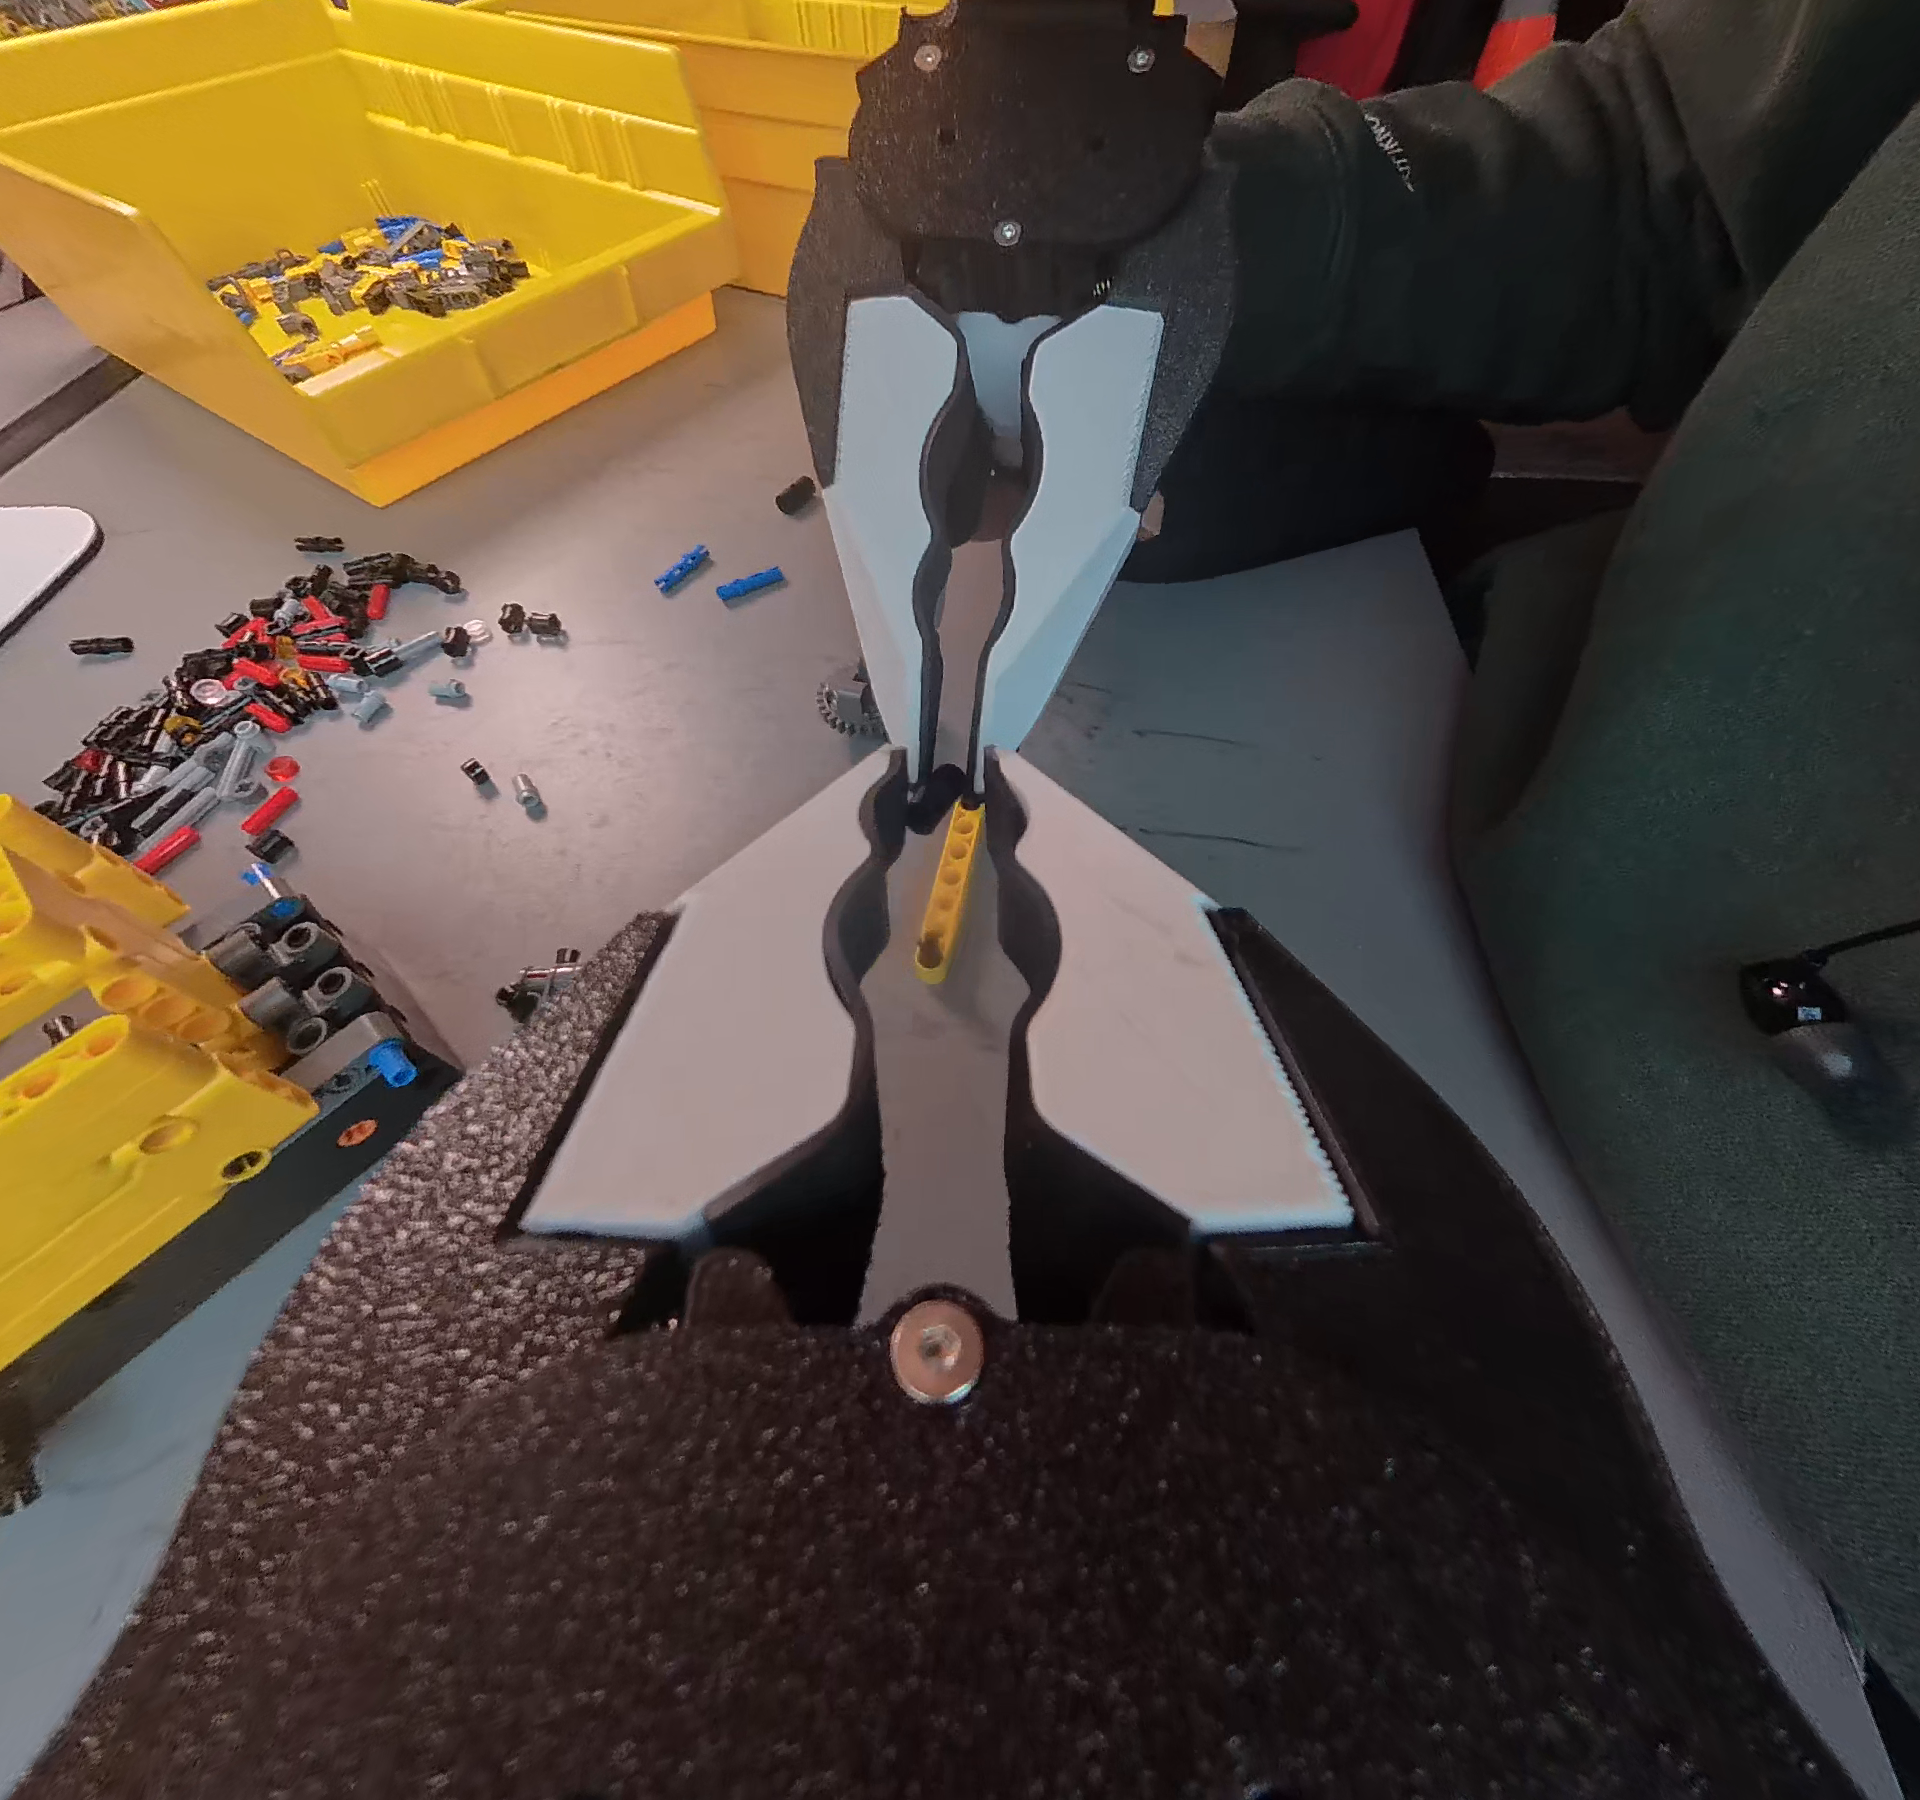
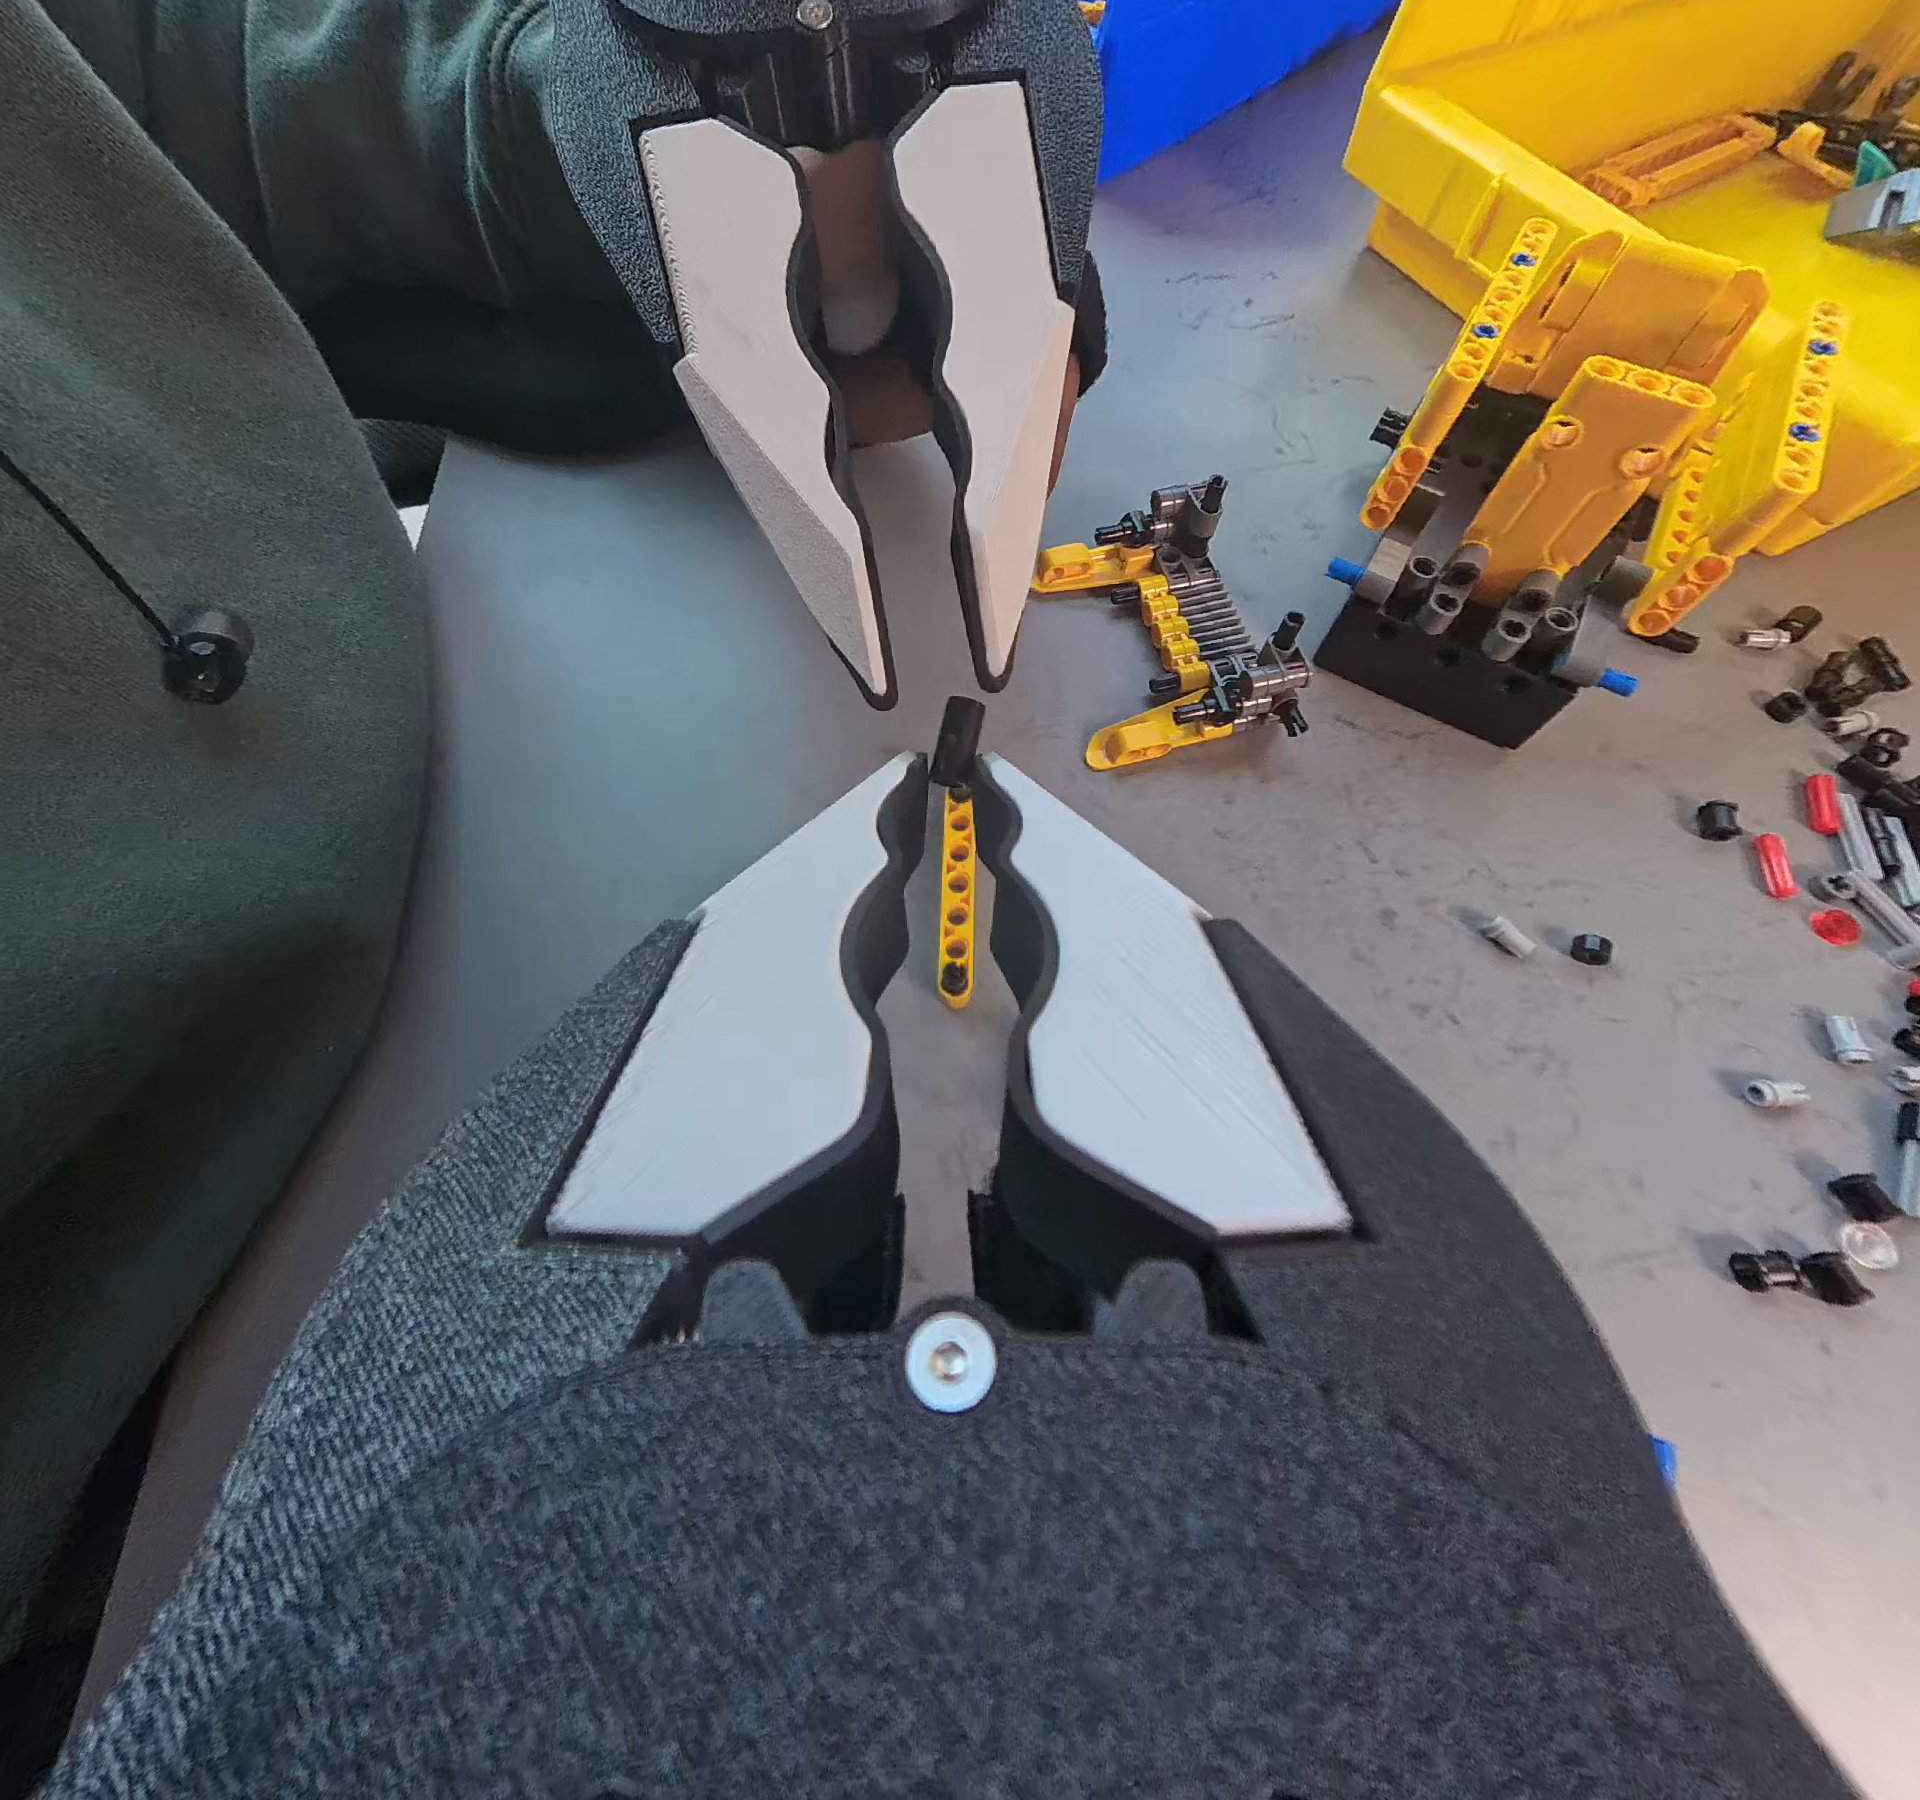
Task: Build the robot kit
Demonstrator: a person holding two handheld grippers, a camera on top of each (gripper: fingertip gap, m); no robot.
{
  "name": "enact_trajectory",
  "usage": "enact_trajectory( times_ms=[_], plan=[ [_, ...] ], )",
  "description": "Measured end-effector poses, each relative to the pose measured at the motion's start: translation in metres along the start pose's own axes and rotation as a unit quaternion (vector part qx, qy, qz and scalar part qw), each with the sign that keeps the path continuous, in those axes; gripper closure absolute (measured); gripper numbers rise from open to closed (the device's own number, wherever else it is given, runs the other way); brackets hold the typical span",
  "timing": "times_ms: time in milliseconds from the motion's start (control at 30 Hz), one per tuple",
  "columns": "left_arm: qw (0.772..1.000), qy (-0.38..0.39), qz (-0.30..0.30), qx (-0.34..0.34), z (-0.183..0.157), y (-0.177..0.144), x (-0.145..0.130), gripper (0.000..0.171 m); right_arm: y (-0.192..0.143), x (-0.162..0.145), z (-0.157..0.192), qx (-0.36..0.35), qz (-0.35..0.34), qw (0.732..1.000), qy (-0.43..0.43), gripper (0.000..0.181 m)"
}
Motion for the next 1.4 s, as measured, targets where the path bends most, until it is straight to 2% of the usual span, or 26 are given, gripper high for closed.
enact_trajectory(
  times_ms=[233,467,667,900,1267,1400],
  plan=[
    [1.0,0.004,0.003,-0.012,-0.003,0.001,-0.001,0.169,0.003,-0.001,0.002,0.007,-0.004,1.0,-0.002,0.174],
    [1.0,0.005,0.004,-0.004,0.0,-0.002,-0.001,0.156,-0.002,0.001,0.002,0.02,-0.026,0.999,-0.005,0.174],
    [0.999,0.004,0.013,-0.034,-0.005,0.001,-0.003,0.164,-0.006,0.004,0.006,0.05,-0.043,0.998,0.003,0.174],
    [0.997,-0.034,-0.018,-0.062,-0.002,-0.004,0.001,0.167,-0.02,0.012,0.002,0.087,-0.113,0.989,0.049,0.175],
    [0.997,-0.033,-0.026,-0.063,-0.003,-0.004,0.003,0.154,-0.02,0.013,-0.002,0.093,-0.123,0.985,0.083,0.175],
    [0.997,-0.046,-0.027,-0.051,0.001,-0.004,0.004,0.164,-0.019,0.014,-0.003,0.099,-0.128,0.982,0.102,0.175]
  ],
)
Point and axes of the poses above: each gripper's, where its closed fingertips meet, y out along the fingers, x out of its top, z = x × y across the jaws, the point moved 7 cm from there along -y, back along the fingers, and after that the axes turned 11 degrees about z, right-handed, at the moved point
